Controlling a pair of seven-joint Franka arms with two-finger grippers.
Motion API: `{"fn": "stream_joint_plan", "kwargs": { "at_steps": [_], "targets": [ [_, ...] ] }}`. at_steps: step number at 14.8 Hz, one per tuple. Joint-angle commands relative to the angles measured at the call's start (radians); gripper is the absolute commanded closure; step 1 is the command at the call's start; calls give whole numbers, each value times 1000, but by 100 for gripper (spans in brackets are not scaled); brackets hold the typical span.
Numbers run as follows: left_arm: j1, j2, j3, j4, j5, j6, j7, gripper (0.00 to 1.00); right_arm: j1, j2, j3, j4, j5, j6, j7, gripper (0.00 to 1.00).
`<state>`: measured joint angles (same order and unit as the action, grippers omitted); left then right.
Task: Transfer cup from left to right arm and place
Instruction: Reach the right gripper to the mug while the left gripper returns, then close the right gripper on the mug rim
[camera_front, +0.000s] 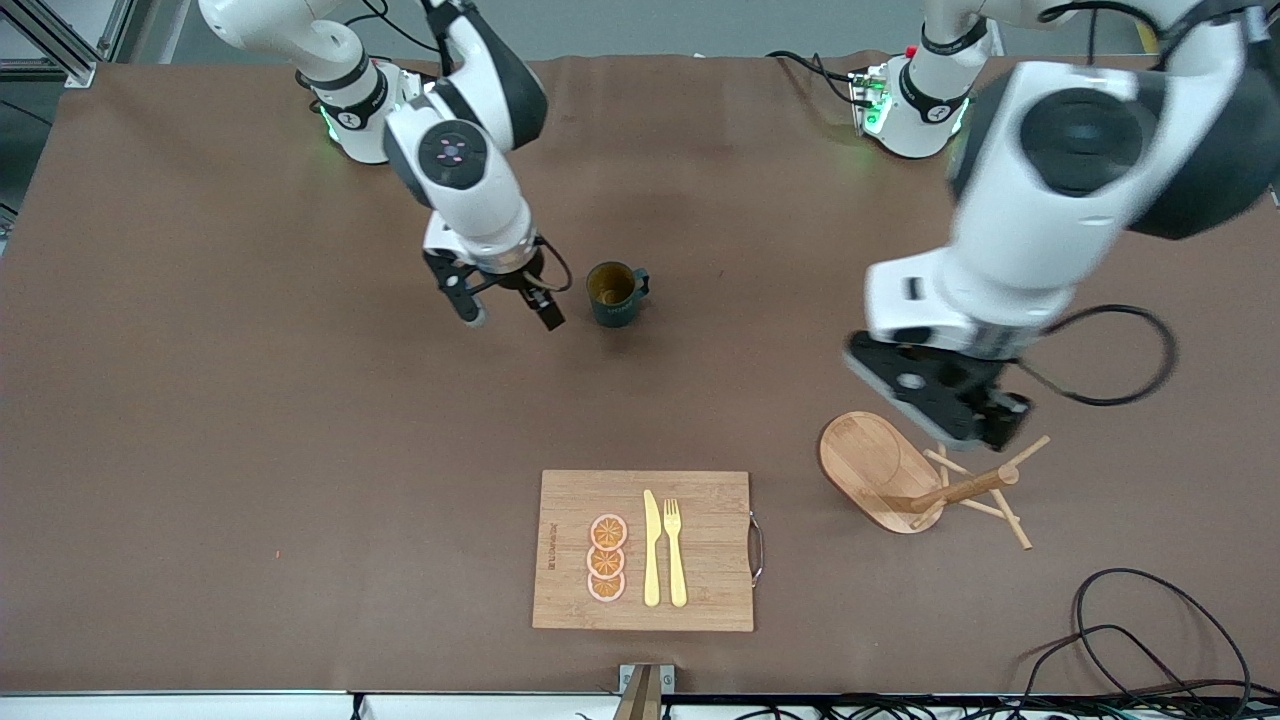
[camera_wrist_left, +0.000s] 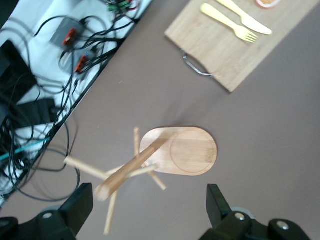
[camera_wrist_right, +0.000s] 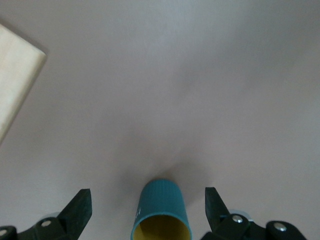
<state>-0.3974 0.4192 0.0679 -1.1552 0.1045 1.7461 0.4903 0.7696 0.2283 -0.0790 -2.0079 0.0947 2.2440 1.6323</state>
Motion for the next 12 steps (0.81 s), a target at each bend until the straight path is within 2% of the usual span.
{"fn": "stream_joint_plan", "kwargs": {
  "at_steps": [1, 3, 5, 9, 10, 12],
  "targets": [
    [60, -69, -10, -32, -74, 1, -25, 0, 40, 26, -15, -6, 5, 19, 67, 0],
    [139, -92, -8, -34, -132, -11, -29, 0, 54, 31, -15, -11, 5, 23, 113, 0],
    [181, -112, -5, -35, -141, -68, -45, 0, 86, 39, -15, -25, 5, 38, 164, 0],
    [285, -128, -7, -35, -160, -248, -272, 0, 138, 95, -15, -25, 5, 84, 253, 0],
    [290, -131, -7, -35, -169, -305, -318, 0, 152, 114, -15, -23, 5, 103, 277, 0],
    [290, -155, -8, -35, -169, -338, -393, 0, 184, 150, -15, -20, 5, 141, 328, 0]
  ]
}}
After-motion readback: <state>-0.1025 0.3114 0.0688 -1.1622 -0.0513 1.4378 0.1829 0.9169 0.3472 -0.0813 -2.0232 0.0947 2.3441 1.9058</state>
